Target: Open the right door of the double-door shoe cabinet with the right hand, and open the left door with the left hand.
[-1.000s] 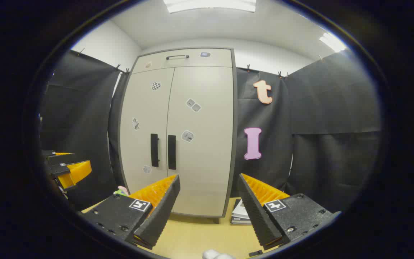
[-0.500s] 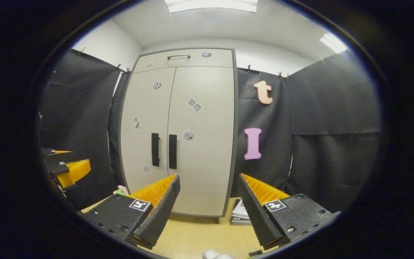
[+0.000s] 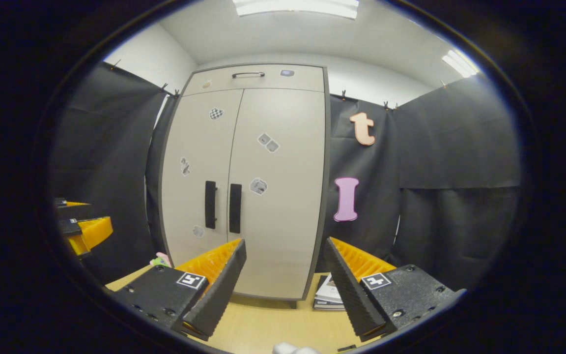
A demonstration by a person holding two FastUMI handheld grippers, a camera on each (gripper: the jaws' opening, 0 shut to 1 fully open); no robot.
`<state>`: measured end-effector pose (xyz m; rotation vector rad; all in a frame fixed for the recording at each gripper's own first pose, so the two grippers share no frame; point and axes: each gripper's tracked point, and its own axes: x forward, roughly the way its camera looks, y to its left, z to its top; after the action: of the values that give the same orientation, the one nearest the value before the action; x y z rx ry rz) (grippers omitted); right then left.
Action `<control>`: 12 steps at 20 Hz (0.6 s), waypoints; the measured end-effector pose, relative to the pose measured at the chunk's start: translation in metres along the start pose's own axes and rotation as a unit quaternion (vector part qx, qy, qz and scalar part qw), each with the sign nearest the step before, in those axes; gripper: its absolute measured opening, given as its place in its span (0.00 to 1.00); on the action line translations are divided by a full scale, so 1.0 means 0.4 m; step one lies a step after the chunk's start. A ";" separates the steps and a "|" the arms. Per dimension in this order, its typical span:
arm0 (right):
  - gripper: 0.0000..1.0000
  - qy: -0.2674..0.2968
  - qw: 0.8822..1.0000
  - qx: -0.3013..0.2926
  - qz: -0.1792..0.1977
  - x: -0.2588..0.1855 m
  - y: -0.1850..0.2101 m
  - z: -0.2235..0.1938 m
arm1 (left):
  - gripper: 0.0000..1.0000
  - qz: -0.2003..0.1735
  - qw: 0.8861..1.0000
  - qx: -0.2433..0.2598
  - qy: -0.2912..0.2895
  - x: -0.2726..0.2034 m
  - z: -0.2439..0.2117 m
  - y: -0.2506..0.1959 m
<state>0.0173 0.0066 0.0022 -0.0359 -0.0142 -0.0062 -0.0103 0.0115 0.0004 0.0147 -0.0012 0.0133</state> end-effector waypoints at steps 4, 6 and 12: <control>1.00 0.009 1.000 0.009 0.017 0.074 0.060 0.000 | 0.96 0.012 1.000 0.003 0.003 -0.018 -0.005 0.027; 1.00 0.010 1.000 0.016 0.025 0.137 0.108 0.003 | 0.96 0.021 1.000 0.006 0.004 -0.030 -0.007 0.045; 1.00 0.011 0.999 0.016 0.042 0.311 0.219 0.014 | 0.96 0.056 0.998 0.011 0.008 -0.066 -0.006 0.111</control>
<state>0.1423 0.0938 0.0066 -0.0042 0.0098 0.0774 -0.0372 0.0556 -0.0013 0.0358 0.0142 0.1264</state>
